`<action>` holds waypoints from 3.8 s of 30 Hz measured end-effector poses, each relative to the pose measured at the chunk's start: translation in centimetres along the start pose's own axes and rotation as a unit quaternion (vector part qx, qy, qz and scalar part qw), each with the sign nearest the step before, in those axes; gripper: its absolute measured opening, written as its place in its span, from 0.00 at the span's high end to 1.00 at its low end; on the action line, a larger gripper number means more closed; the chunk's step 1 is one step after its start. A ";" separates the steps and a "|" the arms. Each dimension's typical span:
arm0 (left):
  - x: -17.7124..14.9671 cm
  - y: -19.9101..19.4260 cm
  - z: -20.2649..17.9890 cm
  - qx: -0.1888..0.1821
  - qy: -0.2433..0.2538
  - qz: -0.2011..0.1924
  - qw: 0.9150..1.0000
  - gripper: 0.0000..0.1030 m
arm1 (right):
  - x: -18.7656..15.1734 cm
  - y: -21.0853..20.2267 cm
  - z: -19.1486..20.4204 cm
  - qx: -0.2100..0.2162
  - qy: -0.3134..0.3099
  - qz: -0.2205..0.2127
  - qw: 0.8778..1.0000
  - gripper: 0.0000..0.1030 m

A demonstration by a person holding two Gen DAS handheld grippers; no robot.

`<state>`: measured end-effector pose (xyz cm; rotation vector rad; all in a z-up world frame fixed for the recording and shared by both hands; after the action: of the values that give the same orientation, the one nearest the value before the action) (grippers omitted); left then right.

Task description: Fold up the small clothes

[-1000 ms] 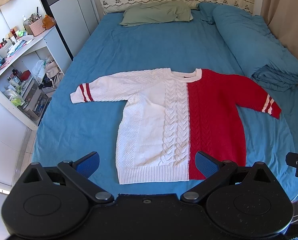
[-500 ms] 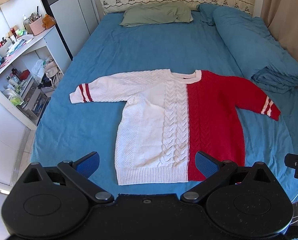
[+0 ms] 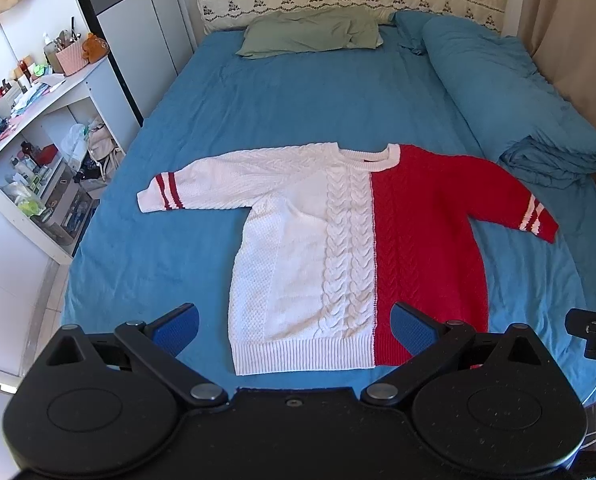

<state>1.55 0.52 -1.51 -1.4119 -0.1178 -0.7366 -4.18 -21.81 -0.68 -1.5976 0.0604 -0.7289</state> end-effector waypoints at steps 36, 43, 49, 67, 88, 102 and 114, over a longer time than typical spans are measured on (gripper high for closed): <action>-0.1 -0.6 0.9 0.001 -0.009 -0.005 1.000 0.00 | -0.3 -0.8 0.3 0.008 -0.001 -0.009 1.000 0.00; 1.6 0.3 0.7 -0.038 0.002 -0.021 0.999 0.00 | 0.3 -0.8 -0.7 0.017 0.025 -0.006 1.000 0.00; 4.7 3.9 -1.0 -0.067 0.025 -0.028 0.997 0.00 | 1.8 1.8 -4.0 0.008 0.088 0.005 0.996 0.00; 18.5 23.0 -17.0 -0.066 0.035 -0.007 0.997 0.00 | 14.1 23.9 -21.5 0.009 0.205 -0.006 0.979 0.00; 22.9 53.9 -21.8 -0.025 0.002 0.023 0.999 0.00 | 15.5 52.6 -29.6 0.050 0.444 -0.030 0.894 0.17; 24.3 59.4 -19.0 -0.019 -0.026 0.023 0.999 0.00 | 18.8 53.8 -28.3 0.011 0.431 -0.111 0.896 0.67; 25.8 56.2 -15.1 -0.046 -0.041 0.027 0.998 0.00 | 23.9 45.0 -19.0 0.079 0.313 -0.224 0.920 0.71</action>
<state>46.02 -24.70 -39.47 -1.5282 -0.1103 -0.6452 22.38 -57.43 -32.14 -1.1765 0.0979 -1.5491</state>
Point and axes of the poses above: each gripper's, at about its wrist camera, not at the fingertips, and y roughly the way its jaws point, z to its left, x to its top, the point moved 2 cm from there along y, roughly the way its jaws point, and after that the axes turned 10 degrees about y, right-handed, at the moved point
